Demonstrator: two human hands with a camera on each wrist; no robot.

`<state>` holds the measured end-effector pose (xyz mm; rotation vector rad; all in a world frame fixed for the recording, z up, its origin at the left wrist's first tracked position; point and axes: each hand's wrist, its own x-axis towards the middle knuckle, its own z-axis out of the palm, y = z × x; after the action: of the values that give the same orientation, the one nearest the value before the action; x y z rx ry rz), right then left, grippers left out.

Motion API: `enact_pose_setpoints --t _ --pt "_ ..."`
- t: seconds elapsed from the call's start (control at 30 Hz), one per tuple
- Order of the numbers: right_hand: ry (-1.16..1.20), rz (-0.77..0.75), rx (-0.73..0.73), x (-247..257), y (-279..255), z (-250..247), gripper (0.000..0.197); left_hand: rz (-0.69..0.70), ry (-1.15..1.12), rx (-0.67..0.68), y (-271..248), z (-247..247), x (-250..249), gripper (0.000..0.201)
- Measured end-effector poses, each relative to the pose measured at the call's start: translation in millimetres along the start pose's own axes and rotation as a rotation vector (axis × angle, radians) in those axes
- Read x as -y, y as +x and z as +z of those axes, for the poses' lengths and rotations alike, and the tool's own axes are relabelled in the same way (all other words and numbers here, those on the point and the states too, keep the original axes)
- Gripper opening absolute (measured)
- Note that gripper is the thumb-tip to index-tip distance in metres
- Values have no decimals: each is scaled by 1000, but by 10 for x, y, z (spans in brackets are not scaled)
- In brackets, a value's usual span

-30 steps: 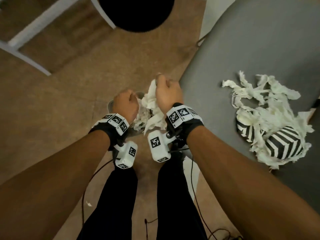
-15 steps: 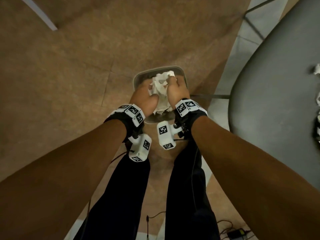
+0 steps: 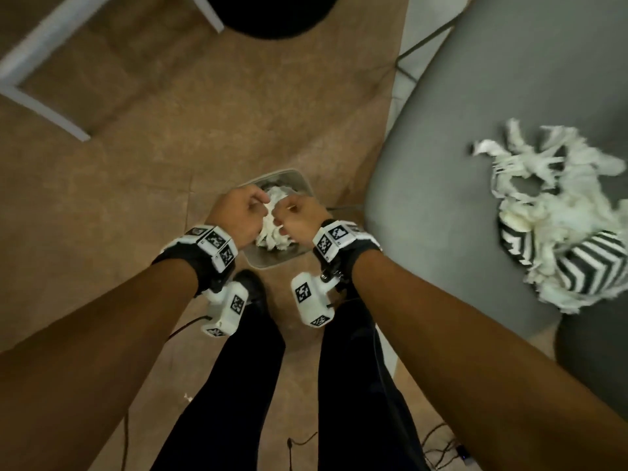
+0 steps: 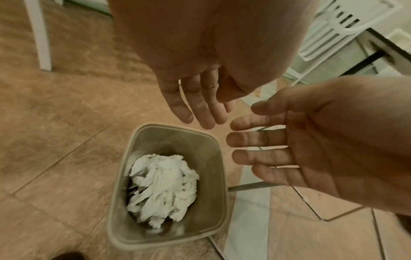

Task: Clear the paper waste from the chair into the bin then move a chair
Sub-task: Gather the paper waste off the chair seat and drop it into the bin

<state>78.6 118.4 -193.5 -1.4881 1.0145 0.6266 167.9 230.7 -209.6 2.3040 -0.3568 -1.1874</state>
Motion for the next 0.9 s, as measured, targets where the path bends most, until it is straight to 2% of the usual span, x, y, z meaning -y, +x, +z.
enact_pose_setpoints --t 0.1,0.23,0.3,0.37,0.43,0.5,0.57,0.63,0.77,0.9 --pt "53 -54 8 91 -435 -511 21 66 43 -23 -162 -20 -564 19" --pt "141 -76 -127 -187 -798 -1439 13 228 145 25 -273 310 -1490 20" --pt "139 -79 -216 -538 -869 -1973 18 301 181 65 -306 635 -1947 21" --pt "115 -54 -374 -706 -1235 -2489 24 396 228 114 -344 1050 -2330 19" --pt "-29 19 -502 -1004 -1496 -2918 21 516 326 196 -439 1501 -2633 16" --pt "-171 72 -629 -1356 -1709 -3252 20 655 462 325 -592 1944 -2840 22" --pt "-261 120 -680 -1661 -1839 -3469 17 810 637 419 -760 2336 -2958 32" --pt "-329 159 -657 -1893 -1893 -3596 20 923 841 442 -860 2636 -2992 45" --pt "-326 145 -635 -2112 -1888 -3681 53 961 1145 376 -806 2830 -3000 76" --pt "-364 160 -537 -2169 -1801 -3640 77 992 1203 376 -677 2751 -3117 75"
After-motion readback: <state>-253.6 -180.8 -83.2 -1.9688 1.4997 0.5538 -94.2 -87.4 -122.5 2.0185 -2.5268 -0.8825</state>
